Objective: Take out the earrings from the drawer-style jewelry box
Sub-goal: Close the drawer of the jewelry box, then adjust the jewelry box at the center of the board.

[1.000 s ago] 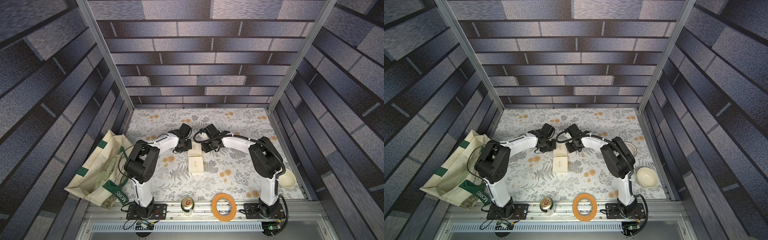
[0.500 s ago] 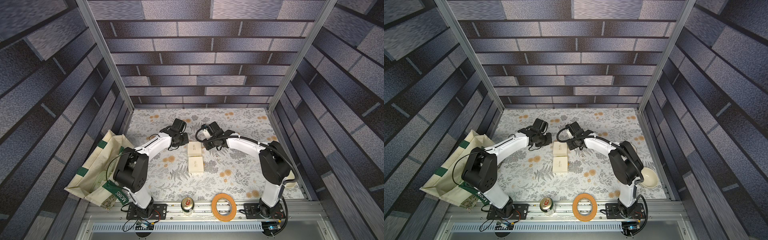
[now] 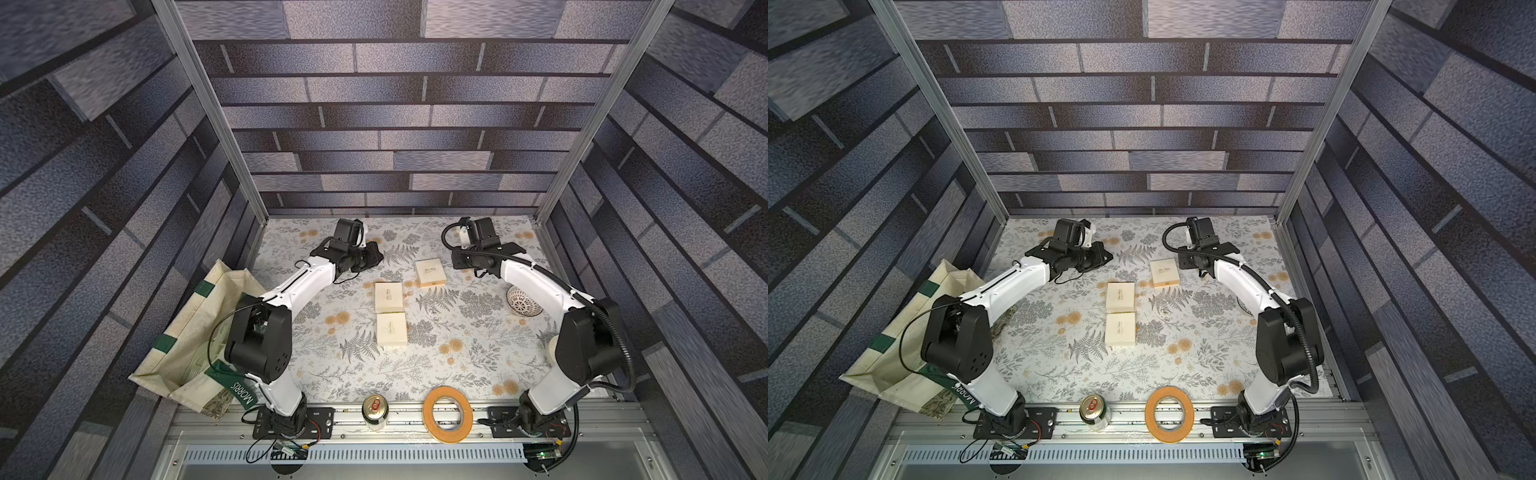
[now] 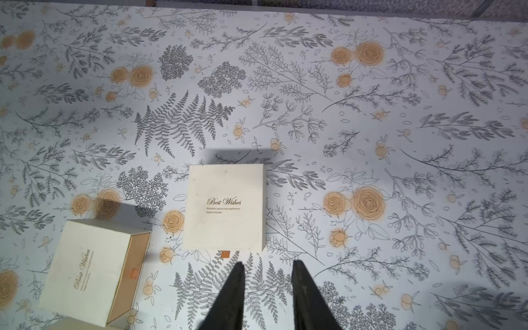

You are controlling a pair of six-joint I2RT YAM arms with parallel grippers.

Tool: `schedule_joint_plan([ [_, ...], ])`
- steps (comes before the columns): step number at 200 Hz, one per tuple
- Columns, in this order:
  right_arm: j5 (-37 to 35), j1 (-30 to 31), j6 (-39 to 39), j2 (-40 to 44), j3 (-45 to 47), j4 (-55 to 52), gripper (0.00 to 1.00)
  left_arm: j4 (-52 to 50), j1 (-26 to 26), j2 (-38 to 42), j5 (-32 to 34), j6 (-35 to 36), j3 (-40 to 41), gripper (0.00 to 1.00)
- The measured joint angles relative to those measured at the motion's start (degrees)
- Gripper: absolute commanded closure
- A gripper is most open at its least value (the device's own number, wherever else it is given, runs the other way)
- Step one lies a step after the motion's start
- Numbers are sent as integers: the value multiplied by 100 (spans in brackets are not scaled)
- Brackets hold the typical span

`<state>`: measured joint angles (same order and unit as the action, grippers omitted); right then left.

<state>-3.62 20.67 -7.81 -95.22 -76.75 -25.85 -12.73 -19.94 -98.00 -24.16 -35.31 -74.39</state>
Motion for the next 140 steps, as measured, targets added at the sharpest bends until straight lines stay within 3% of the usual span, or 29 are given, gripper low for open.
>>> schedule_joint_plan([
  [54, 133, -273, -63, -1047, -1283, -299, 69, 271, -111, -813, -562, -249, -691, 89],
  [140, 479, -282, -400, -2494, -2168, -807, 69, 271, -181, -1773, -870, -289, -1484, 90],
])
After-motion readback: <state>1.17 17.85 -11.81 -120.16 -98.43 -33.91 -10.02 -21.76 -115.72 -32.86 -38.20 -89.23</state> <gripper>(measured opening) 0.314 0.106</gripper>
